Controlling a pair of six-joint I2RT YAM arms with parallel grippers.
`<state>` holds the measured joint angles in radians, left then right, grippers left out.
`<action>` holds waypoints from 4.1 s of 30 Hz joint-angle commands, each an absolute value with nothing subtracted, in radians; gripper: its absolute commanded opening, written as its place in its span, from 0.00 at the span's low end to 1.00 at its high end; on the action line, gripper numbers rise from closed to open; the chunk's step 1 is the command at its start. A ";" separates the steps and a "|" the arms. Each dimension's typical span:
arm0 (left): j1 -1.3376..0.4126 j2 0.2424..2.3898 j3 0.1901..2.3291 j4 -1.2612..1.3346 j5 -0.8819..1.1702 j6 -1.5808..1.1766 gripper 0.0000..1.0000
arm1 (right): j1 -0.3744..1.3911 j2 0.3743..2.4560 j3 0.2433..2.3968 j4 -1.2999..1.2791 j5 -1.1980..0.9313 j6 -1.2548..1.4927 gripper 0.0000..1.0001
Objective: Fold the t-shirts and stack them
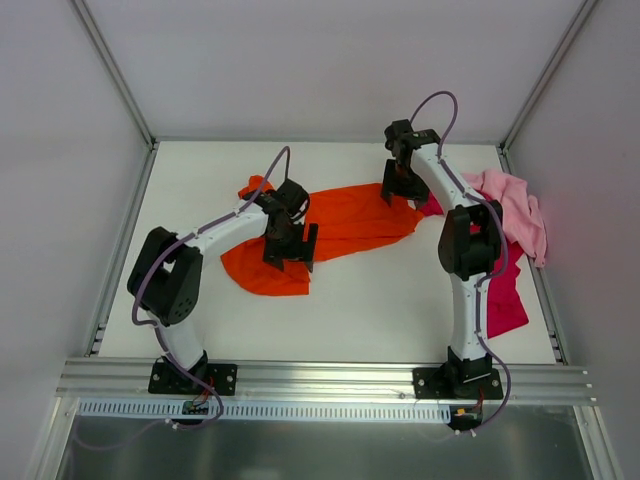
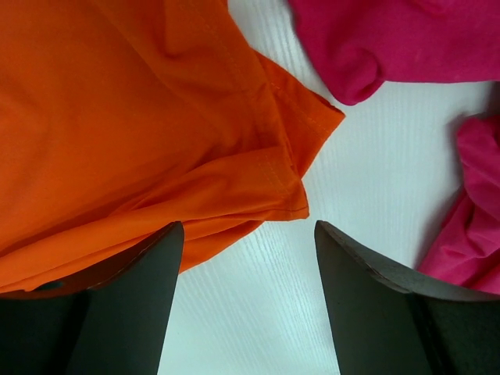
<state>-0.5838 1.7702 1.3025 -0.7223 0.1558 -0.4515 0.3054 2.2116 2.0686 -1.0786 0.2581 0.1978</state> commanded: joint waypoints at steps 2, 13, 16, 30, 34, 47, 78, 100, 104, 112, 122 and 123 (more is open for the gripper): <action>-0.597 1.785 1.325 -0.779 0.176 -0.425 0.77 | 0.307 2.172 2.089 -1.141 0.325 0.187 0.72; -0.614 1.862 1.313 -0.879 0.037 -0.442 0.77 | 0.301 2.134 2.097 -1.109 0.265 0.190 0.72; -0.617 1.855 1.278 -0.858 0.038 -0.489 0.76 | 0.301 2.125 2.131 -1.118 0.249 0.184 0.72; -0.514 1.660 0.919 -0.660 0.117 -0.713 0.39 | 0.298 2.014 2.131 -1.118 0.232 0.170 0.72; -0.467 1.577 0.838 -0.655 0.060 -0.741 0.24 | 0.299 1.987 2.073 -1.100 0.218 0.166 0.72; -0.196 1.416 0.771 -0.687 0.009 -0.661 0.20 | 0.304 1.848 1.795 -1.048 0.224 0.186 0.72; -0.097 1.434 0.850 -0.755 -0.011 -0.660 0.74 | 0.307 2.227 2.100 -1.025 0.021 0.150 0.73; -0.097 1.398 0.821 -0.772 0.012 -0.650 0.29 | 0.265 2.391 2.299 -1.114 0.025 0.178 0.13; -0.097 1.370 0.808 -0.787 0.006 -0.647 0.23 | 0.235 2.381 2.312 -1.098 -0.028 0.199 0.01; -0.095 1.345 0.799 -0.784 -0.003 -0.656 0.55 | 0.233 2.304 2.248 -1.105 0.058 0.126 0.48; -0.095 1.367 0.792 -0.759 0.026 -0.658 0.59 | 0.232 2.258 2.177 -1.109 0.060 0.126 0.58; -0.095 1.367 0.795 -0.765 0.023 -0.658 0.59 | 0.232 2.253 2.151 -1.100 0.049 0.129 0.58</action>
<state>-0.0971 1.3746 0.7876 -0.7544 0.0029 -0.6510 0.2276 2.3482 2.1822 -1.0843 0.0483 0.1329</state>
